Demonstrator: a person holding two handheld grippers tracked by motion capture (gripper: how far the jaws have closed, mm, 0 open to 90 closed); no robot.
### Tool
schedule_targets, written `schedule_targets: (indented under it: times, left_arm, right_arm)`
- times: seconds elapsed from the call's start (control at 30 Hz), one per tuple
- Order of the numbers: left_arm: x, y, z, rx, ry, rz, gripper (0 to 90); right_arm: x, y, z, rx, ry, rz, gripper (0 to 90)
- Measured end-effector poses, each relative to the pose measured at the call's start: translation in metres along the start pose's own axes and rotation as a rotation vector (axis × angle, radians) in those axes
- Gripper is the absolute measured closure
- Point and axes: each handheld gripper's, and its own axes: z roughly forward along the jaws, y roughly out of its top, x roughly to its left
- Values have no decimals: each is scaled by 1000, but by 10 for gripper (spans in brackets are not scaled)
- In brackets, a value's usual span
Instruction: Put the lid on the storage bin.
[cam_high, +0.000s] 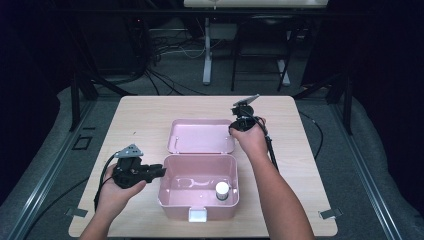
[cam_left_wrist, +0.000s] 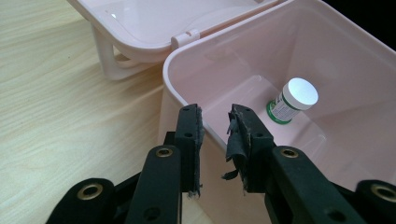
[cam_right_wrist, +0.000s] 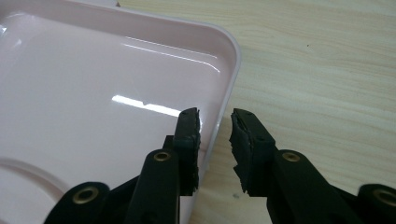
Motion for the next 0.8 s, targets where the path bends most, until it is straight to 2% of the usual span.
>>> schedule_targets:
  times: [0.17,0.43,0.7,0.8]
  left_arm:
    - [0,0,0,2,1,-7,738]
    - [1,0,0,2,-5,-9,740]
    - [1,0,0,1,-5,-12,741]
    - [1,0,0,0,-3,-10,741]
  right_arm:
    - [1,2,5,-6,0,31,742]
    - [5,1,16,7,-23,34,751]
    - [4,3,18,4,-30,48,782]
    - [3,4,17,6,-31,69,811]
